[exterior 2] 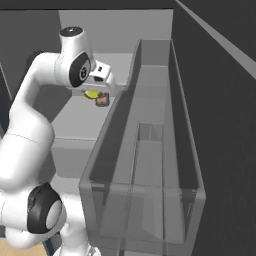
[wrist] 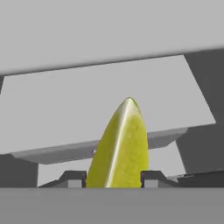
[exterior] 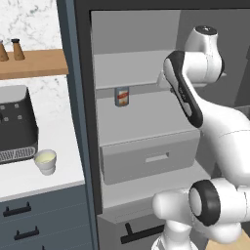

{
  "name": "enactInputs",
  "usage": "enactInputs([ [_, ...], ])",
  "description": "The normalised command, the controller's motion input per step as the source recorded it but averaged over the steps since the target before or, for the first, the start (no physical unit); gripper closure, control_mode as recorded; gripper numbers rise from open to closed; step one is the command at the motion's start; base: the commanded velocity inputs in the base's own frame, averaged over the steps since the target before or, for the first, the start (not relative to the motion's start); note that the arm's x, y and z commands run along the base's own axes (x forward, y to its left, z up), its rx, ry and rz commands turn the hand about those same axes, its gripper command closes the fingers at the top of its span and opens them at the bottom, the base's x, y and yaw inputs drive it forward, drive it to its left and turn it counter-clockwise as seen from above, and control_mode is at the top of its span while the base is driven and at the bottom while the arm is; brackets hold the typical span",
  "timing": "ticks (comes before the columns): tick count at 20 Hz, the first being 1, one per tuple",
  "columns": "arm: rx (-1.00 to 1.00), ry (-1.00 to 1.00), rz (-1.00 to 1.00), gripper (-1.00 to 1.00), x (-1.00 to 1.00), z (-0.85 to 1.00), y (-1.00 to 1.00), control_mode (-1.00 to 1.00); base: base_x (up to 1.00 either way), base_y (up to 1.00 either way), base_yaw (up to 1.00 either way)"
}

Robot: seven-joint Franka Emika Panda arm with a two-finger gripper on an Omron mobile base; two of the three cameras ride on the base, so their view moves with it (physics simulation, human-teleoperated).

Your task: Grab a lemon wedge from the fridge and one ice cube from the ice bowl, and put them in the glass of lemonade.

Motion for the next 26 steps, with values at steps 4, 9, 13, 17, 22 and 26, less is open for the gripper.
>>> enactInputs([
  [4, 0.0, 0.1, 0.07, 1.0, -1.0, -0.69, 0.21, -1.0, 0.0, 0.0, 0.0],
  [9, 0.0, 0.05, 0.07, 1.0, -1.0, -0.77, 0.21, -1.0, 0.0, 0.0, 0.0],
  [13, 0.0, 0.04, 0.04, 1.0, -1.0, -0.36, 0.2, -1.0, 0.0, 0.0, 0.0],
  [17, 0.0, 0.0, 0.01, 1.0, -0.38, -0.02, 0.01, -1.0, 0.0, 0.0, 0.0],
  [22, 0.0, 0.0, 0.0, 1.0, -0.01, 0.0, 0.0, -1.0, 0.0, 0.0, 0.0],
  [26, 0.0, 0.0, 0.0, 1.0, 0.0, 0.0, 0.0, 1.0, -0.68, 0.57, 0.0],
])
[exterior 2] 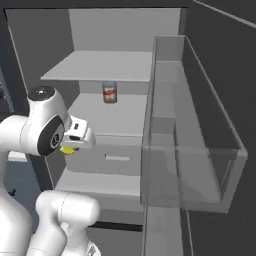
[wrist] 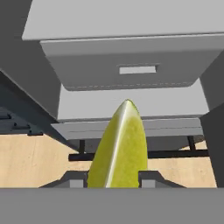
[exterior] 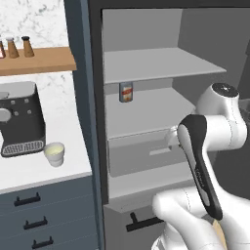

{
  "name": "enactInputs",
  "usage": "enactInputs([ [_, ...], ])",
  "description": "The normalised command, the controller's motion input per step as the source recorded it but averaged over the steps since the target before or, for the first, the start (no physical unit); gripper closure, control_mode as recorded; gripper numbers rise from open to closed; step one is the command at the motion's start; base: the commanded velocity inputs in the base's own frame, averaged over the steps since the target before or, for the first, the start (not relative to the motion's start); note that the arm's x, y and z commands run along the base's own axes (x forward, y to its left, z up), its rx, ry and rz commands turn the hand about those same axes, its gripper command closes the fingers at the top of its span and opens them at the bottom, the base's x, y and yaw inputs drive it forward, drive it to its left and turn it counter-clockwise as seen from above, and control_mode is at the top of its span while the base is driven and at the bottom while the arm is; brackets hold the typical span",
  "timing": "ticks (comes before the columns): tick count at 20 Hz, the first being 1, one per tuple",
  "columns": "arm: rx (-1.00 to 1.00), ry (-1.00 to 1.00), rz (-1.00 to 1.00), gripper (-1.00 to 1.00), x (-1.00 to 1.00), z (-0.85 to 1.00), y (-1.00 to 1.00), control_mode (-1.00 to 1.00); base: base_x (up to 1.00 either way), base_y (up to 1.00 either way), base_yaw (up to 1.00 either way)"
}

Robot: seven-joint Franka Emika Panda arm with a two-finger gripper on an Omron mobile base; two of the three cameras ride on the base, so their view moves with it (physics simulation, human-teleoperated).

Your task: Grab a lemon wedge from the fridge and one ice cube from the ice bowl, and put them in the glass of lemonade.

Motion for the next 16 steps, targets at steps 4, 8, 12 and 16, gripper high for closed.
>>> enactInputs([
  [4, 0.0, 0.0, 0.0, 1.0, 0.0, 0.0, 0.0, 1.0, -0.56, 1.0, -0.01],
  [8, 0.0, 0.0, 0.0, 1.0, 0.0, 0.0, 0.0, 1.0, -0.02, 1.0, -0.1],
  [12, 0.0, 0.0, 0.0, 1.0, 0.0, 0.0, 0.0, 1.0, 0.18, 1.0, -0.05],
  [16, 0.0, 0.0, 0.0, 1.0, 0.0, 0.0, 0.0, 1.0, 0.53, 0.94, 0.0],
])
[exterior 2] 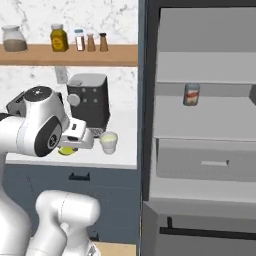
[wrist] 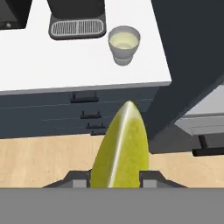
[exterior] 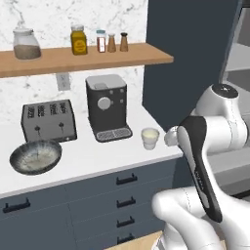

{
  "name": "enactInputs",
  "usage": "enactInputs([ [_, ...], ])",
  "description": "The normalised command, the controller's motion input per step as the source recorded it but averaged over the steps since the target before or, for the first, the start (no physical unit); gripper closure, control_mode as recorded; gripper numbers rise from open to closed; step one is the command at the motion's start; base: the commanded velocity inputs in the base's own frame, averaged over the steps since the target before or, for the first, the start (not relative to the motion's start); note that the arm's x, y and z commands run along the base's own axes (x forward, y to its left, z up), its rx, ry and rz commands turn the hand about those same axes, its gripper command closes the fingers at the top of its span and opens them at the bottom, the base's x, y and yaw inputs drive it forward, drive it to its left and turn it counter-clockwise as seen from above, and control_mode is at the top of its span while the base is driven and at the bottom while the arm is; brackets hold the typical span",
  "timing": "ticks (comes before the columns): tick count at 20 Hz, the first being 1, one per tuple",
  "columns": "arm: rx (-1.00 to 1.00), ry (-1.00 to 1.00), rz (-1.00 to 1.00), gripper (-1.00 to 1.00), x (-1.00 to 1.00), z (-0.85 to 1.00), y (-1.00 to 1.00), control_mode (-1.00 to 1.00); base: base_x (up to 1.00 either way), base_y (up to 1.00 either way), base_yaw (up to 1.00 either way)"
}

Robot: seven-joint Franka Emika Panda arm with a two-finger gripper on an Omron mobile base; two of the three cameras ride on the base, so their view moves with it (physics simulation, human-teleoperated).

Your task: Grab a lemon wedge from the fridge and one ice cube from the ice bowl, and put them in the glass of lemonade.

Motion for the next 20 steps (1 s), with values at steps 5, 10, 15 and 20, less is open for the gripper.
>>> enactInputs([
  [5, 0.0, 0.0, 0.0, 1.0, 0.0, 0.0, 0.0, 1.0, 0.7, 0.74, 0.0],
  [10, 0.0, 0.0, 0.0, 1.0, 0.0, 0.0, 0.0, 1.0, 0.64, 0.23, -0.01],
  [15, 0.0, 0.12, -0.07, 1.0, 0.19, -0.16, 0.11, -1.0, 0.19, 0.07, -0.01],
  [20, 0.0, 0.14, -0.2, 1.0, 0.36, -0.28, -0.01, -1.0, 0.0, 0.0, 0.0],
])
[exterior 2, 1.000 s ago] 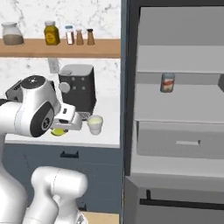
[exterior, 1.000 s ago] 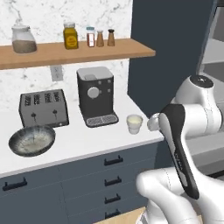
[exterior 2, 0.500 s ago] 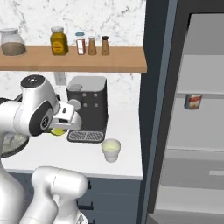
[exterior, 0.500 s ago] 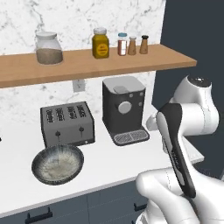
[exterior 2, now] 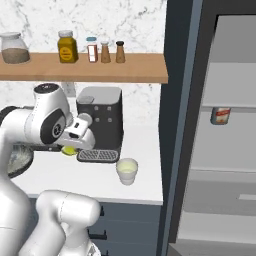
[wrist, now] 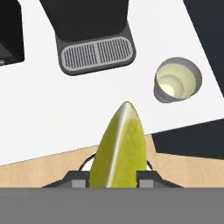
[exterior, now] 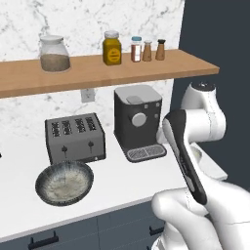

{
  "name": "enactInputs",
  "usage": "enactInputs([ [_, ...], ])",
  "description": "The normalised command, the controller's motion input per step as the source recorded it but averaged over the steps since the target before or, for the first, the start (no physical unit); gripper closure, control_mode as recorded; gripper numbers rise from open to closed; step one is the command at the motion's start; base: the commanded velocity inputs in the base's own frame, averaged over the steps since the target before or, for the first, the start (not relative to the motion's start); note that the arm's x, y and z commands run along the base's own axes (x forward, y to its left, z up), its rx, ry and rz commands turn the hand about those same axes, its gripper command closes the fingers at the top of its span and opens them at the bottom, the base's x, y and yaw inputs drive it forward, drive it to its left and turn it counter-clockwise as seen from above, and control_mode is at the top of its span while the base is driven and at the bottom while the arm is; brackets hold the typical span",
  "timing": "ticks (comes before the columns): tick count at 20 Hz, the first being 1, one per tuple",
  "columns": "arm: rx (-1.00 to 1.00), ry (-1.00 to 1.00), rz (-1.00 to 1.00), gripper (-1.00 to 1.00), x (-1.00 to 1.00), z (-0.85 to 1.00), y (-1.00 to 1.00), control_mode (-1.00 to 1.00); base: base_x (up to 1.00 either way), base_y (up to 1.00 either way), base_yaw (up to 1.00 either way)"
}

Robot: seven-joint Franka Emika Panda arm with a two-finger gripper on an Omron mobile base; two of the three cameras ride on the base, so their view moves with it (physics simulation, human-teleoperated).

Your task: Grab a lemon wedge from the fridge and one ice cube from the ice bowl, and put them in the glass of lemonade.

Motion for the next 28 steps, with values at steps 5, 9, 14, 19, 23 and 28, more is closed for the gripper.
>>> enactInputs([
  [5, 0.0, 0.02, -0.21, 1.0, 1.0, -0.75, -0.64, -1.0, 0.0, 0.0, 0.0],
  [9, 0.0, 0.0, -0.04, 1.0, 0.92, -0.58, -0.3, -1.0, 0.0, 0.0, 0.0],
  [14, 0.0, 0.01, 0.0, 1.0, 0.22, -0.17, -0.46, -1.0, 0.0, 0.0, 0.0],
  [19, 0.0, 0.03, -0.07, 1.0, -0.02, -0.28, -0.44, -1.0, 0.0, 0.0, 0.0],
  [23, 0.01, 0.0, -0.13, 1.0, 0.03, -0.38, -0.23, -1.0, 0.0, 0.0, 0.0],
  [28, -0.01, 0.0, -0.01, 1.0, 0.24, -0.1, 0.0, -1.0, 0.0, 0.0, 0.0],
])
